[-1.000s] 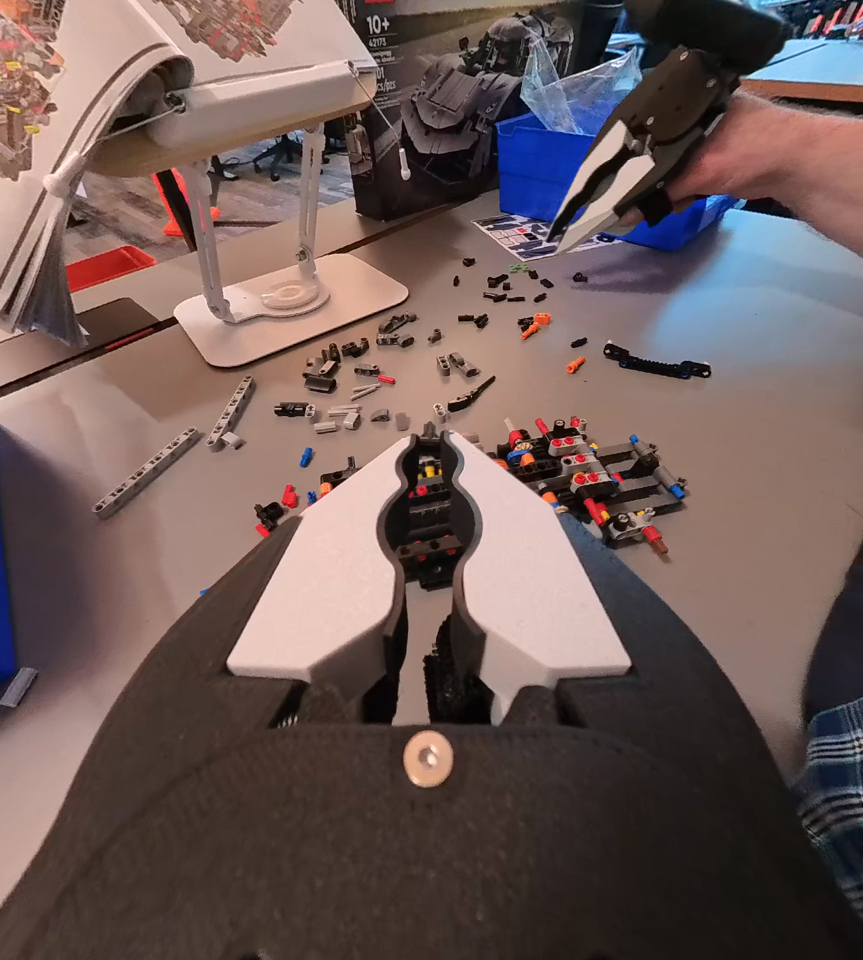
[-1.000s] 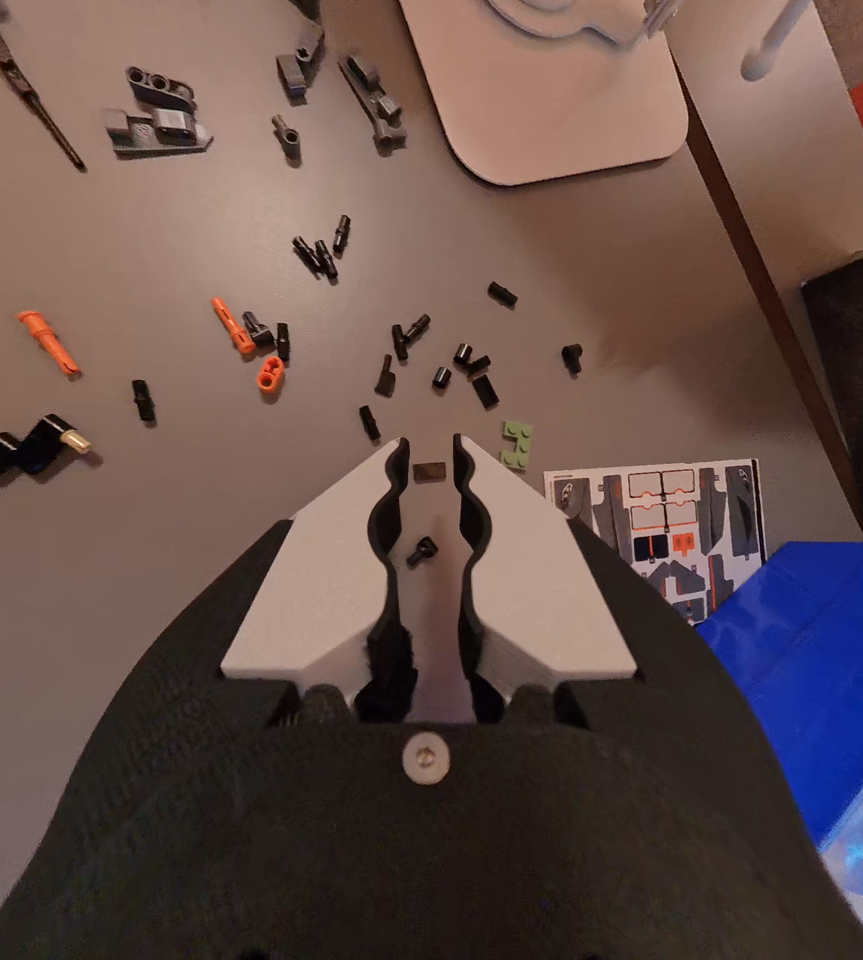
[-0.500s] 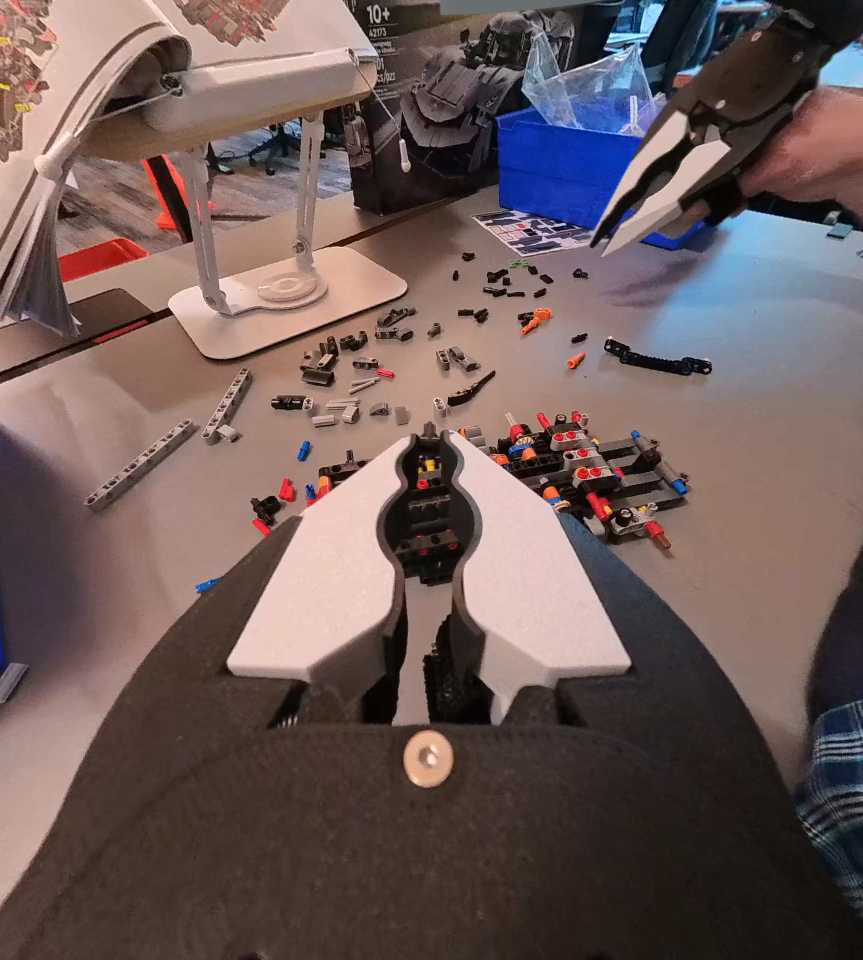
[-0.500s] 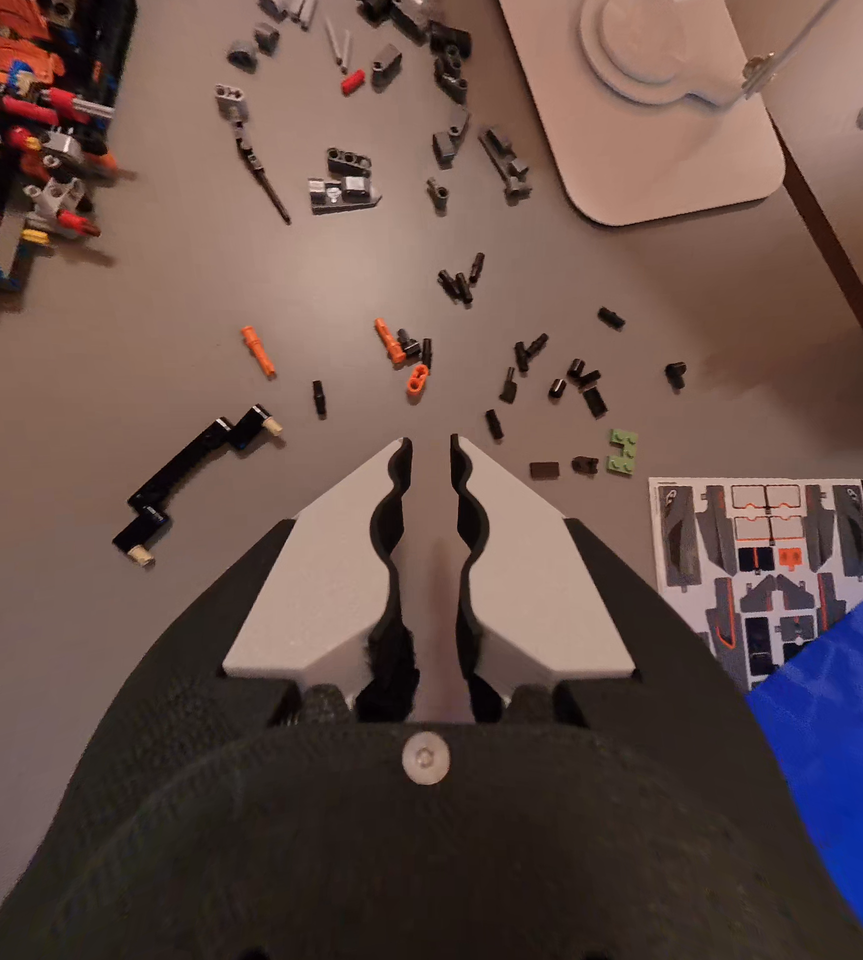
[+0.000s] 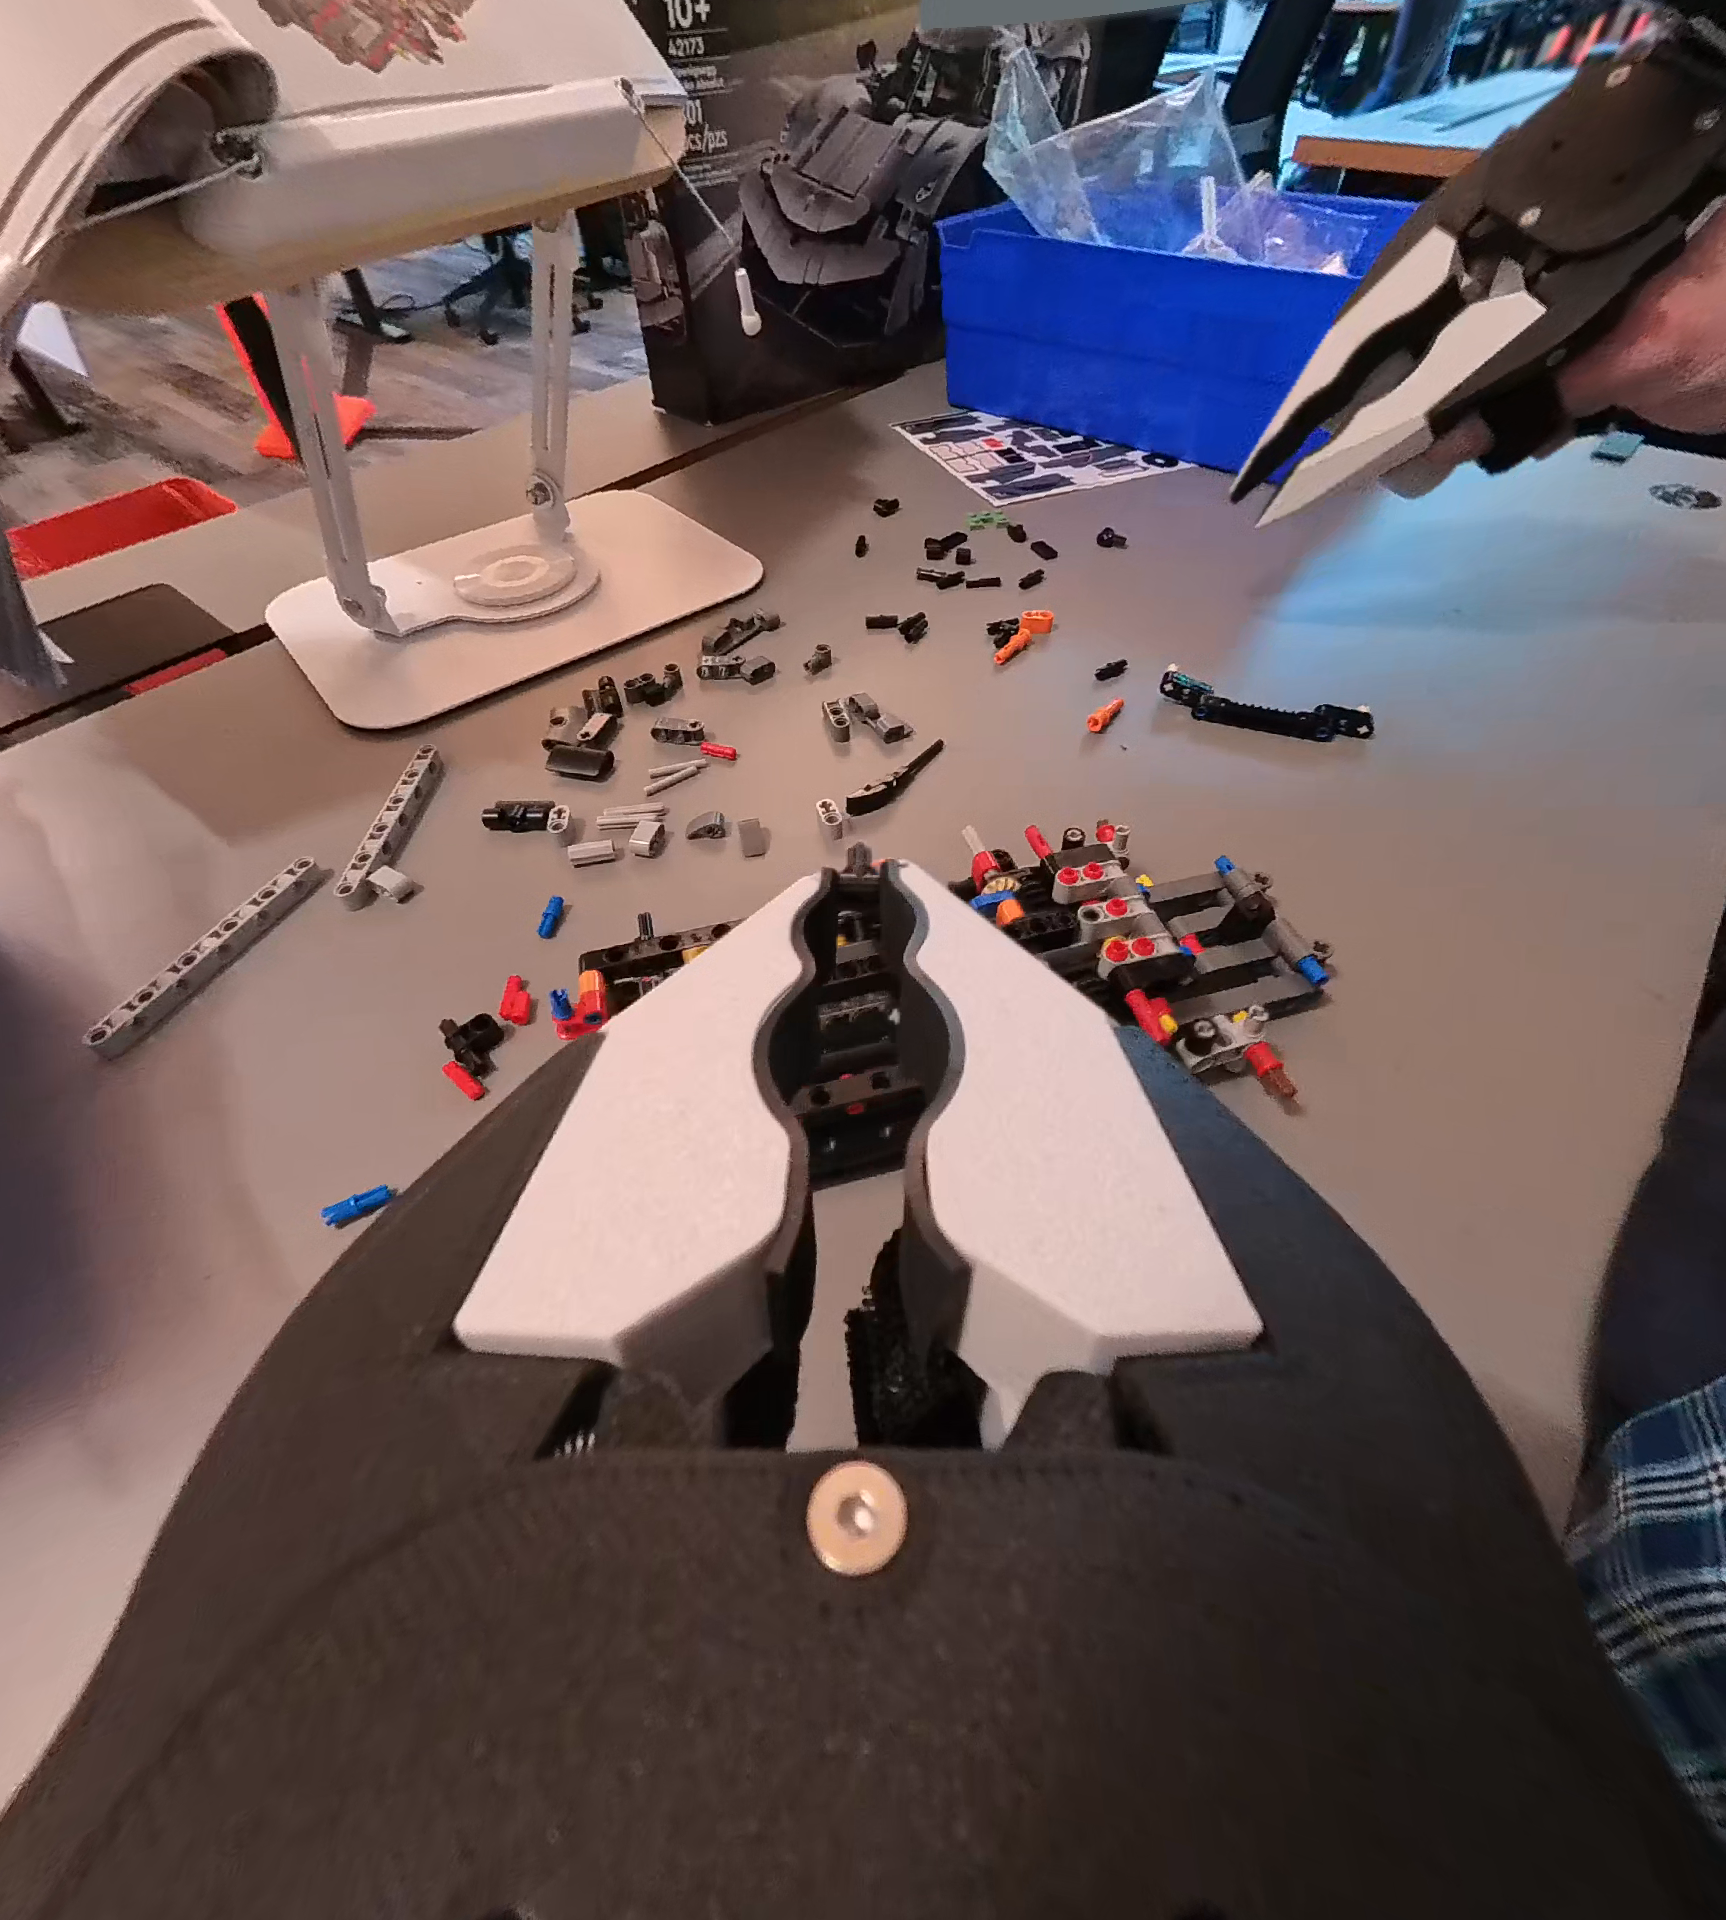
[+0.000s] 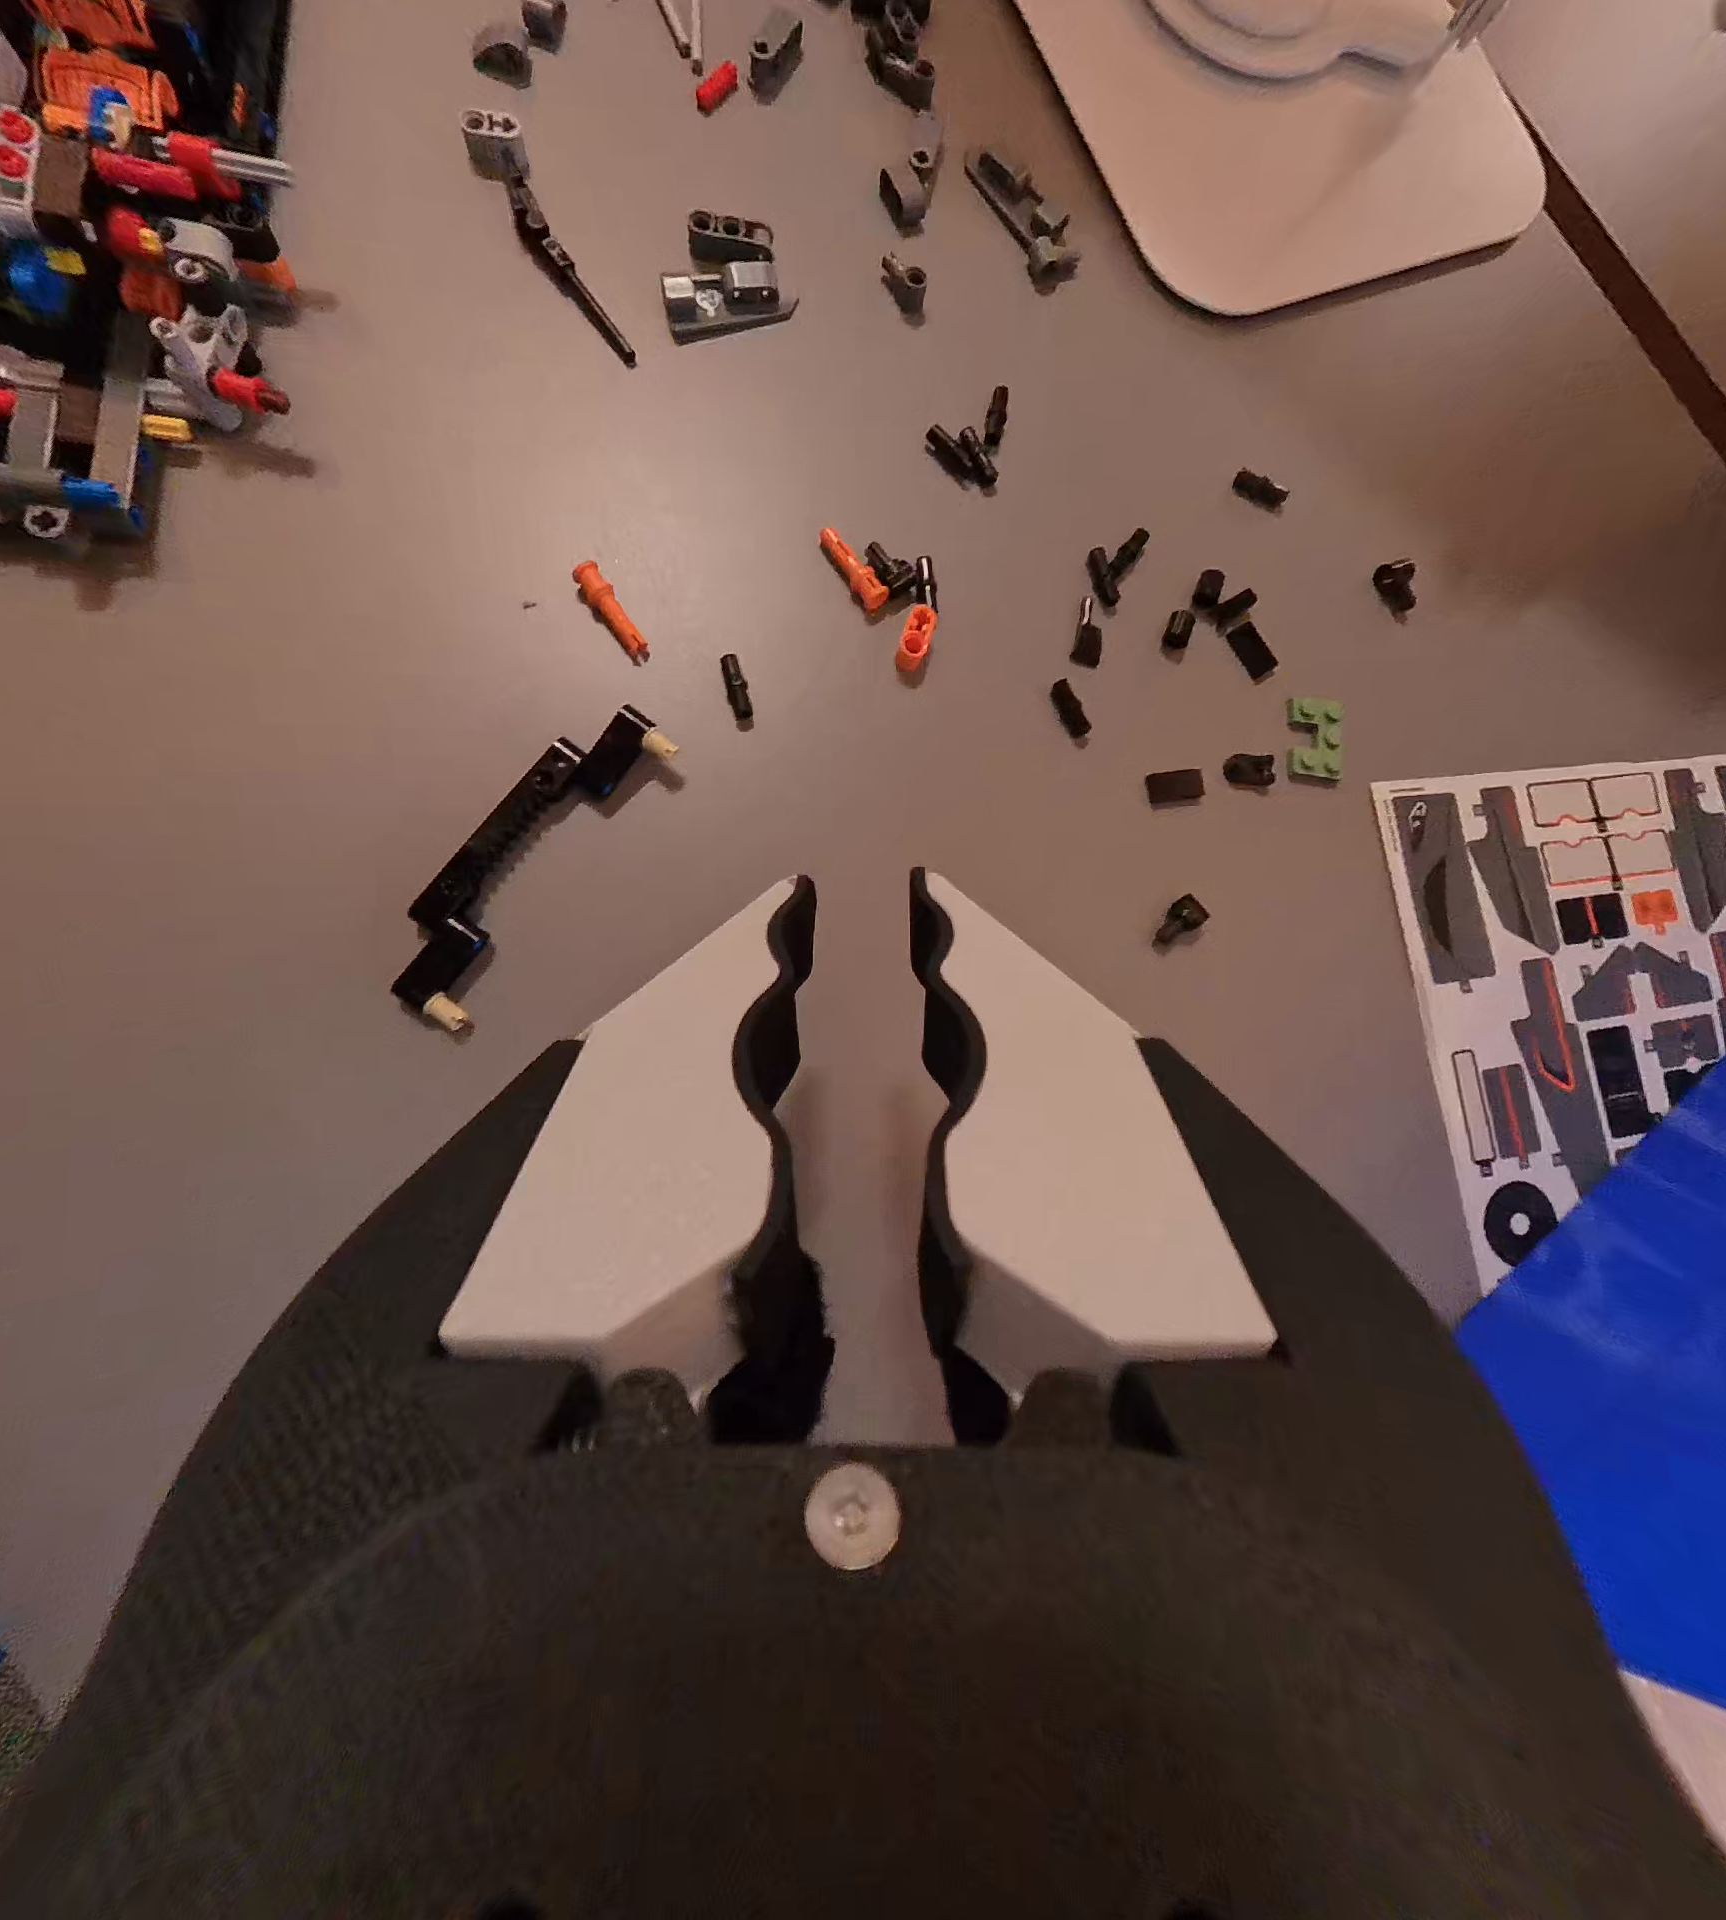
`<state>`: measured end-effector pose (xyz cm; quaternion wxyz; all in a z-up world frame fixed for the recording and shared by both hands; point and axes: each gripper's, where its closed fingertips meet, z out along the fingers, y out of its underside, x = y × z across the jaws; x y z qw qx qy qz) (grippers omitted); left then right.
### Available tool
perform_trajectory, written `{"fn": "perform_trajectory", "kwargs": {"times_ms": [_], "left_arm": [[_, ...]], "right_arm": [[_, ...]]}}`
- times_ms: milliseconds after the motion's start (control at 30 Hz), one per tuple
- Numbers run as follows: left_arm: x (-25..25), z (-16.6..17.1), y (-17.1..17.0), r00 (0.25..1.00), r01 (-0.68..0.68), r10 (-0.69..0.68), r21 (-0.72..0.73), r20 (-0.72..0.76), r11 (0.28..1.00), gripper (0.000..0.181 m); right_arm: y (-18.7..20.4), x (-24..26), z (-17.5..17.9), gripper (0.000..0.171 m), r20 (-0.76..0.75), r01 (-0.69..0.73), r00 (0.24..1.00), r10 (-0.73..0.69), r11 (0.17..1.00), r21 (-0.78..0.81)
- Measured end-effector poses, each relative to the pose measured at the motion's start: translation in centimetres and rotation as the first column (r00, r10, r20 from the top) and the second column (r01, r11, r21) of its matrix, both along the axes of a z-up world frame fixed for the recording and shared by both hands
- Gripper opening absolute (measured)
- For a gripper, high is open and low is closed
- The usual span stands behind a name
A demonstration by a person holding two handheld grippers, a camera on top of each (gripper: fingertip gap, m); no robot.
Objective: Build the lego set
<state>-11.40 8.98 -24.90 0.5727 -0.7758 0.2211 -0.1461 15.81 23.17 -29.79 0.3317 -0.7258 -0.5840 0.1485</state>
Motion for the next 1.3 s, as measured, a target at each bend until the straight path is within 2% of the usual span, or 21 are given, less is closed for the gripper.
{"fn": "perform_trajectory", "kwargs": {"times_ms": [300,500,967,1300], "left_arm": [[0.8,0.2,-1.6,0.995,0.044,-0.047,-0.032,-0.084,0.998,0.006],[0.1,-0.8,-3.5,0.998,0.017,-0.021,-0.065,-0.058,0.998,0.006],[-1.3,-0.7,-5.9,0.999,-0.006,0.003,-0.066,-0.042,0.998,0.007],[-2.9,-1.1,-7.4,0.997,-0.058,0.054,-0.068,-0.058,0.996,0.007]], "right_arm": [[-3.0,-1.4,0.0,0.016,-0.013,-0.058,0.998,0.058,0.998,0.004],[-4.9,-3.1,0.0,0.015,-0.013,-0.105,0.994,0.105,0.994,0.001],[-8.0,-7.7,0.9,0.014,-0.026,-0.214,0.976,0.215,0.977,0.018],[-8.3,-10.4,0.6,0.013,-0.016,-0.279,0.960,0.280,0.960,0.032]]}}
